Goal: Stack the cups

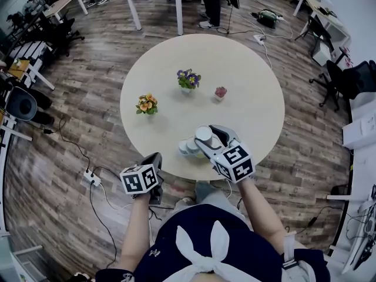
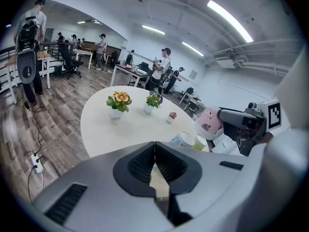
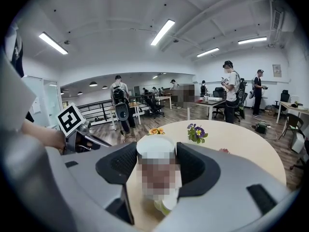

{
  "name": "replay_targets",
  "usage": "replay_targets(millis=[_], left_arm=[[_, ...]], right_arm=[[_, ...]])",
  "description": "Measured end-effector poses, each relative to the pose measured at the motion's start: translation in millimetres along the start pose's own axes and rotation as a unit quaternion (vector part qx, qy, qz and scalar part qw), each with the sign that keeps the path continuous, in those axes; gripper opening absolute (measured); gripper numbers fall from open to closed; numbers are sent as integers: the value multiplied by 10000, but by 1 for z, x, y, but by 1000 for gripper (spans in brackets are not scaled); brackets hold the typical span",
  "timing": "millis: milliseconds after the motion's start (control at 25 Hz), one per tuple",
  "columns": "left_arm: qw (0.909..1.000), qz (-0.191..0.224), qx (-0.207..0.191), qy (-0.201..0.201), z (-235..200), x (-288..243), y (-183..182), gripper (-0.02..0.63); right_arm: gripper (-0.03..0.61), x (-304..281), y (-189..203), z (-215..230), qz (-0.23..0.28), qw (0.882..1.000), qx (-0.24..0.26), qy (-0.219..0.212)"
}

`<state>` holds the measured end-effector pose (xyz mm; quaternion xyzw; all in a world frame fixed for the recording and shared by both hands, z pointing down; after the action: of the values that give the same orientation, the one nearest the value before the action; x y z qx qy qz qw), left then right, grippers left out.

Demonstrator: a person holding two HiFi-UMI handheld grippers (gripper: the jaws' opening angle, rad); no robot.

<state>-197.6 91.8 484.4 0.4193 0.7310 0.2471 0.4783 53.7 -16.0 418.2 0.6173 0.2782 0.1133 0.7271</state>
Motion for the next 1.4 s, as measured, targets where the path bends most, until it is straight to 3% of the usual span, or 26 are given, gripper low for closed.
replay_targets(millis=[1120, 1400], left_arm=[[9998, -74, 60, -151, -5, -1, 5, 21], [9998, -97, 50, -139, -4, -1, 5, 21]], right_arm=[[265, -12, 30, 5, -231, 9997, -117, 2], [318, -12, 38, 3, -488, 9987, -133, -73]])
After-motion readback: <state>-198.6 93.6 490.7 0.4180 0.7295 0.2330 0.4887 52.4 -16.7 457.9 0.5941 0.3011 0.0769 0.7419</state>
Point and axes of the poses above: the fingertips, and each gripper's own axes: x backward along the fingers, z to its right, y out of its underside, the point moved 10 cm from there along x, backward along the fingers, and after that the axes turned 11 degrees about z, right-handed, at the moved point
